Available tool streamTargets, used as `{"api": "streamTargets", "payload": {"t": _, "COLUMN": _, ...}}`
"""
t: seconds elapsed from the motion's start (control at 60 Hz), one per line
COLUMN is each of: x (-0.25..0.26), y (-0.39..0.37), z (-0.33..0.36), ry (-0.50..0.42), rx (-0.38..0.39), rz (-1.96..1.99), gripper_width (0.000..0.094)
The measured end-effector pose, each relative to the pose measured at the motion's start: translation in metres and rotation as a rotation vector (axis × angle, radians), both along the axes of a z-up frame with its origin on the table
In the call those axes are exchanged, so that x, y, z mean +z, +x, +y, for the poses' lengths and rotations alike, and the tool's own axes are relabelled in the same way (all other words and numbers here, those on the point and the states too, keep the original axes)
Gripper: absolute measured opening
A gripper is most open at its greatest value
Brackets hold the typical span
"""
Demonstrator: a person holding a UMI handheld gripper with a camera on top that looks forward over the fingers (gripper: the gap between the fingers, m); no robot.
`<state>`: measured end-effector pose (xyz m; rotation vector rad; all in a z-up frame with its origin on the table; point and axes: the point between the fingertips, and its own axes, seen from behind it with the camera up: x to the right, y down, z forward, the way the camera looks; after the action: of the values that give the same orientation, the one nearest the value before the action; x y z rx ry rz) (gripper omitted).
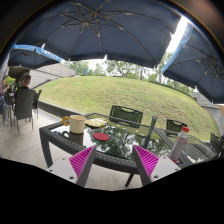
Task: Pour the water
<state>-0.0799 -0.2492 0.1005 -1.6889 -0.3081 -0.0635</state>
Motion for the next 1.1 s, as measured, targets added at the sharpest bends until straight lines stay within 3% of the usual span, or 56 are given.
{"api": "streamTargets", "payload": {"t": 0.2, "x": -0.01, "y": 0.019, "z": 0.009, "ry": -0.029, "rx": -0.015, "rz": -0.021, "gripper_width": 0.0765}}
{"api": "streamTargets", "payload": {"t": 0.4, "x": -0.011, "y": 0.092, "z": 0.021, "ry": -0.099, "rx": -0.053, "rz": 0.094, "gripper_width": 0.0766}}
{"api": "streamTargets", "payload": {"t": 0.533, "x": 0.007, "y": 0.19, "z": 0.046, "ry": -0.052, "rx": -0.205, "rz": 0.12, "gripper_width": 0.0768}}
{"api": "streamTargets", "payload": {"t": 0.633, "x": 0.014, "y": 0.243, "z": 0.07, "ry": -0.004, "rx": -0.273, "rz": 0.097, "gripper_width": 0.0767}}
{"api": "streamTargets", "payload": {"t": 0.917, "x": 0.017, "y": 0.301, "z": 0.163, "ry": 0.041, "rx": -0.311, "rz": 0.207, "gripper_width": 0.076}}
{"api": "streamTargets", "payload": {"t": 0.983, "x": 0.015, "y": 0.304, "z": 0.174, "ry": 0.044, "rx": -0.294, "rz": 0.208, "gripper_width": 0.0705}}
{"api": "streamTargets", "payload": {"t": 1.033, "x": 0.011, "y": 0.301, "z": 0.177, "ry": 0.039, "rx": -0.282, "rz": 0.212, "gripper_width": 0.0527}}
{"api": "streamTargets", "payload": {"t": 1.1, "x": 0.014, "y": 0.307, "z": 0.184, "ry": 0.077, "rx": -0.299, "rz": 0.222, "gripper_width": 0.0483}}
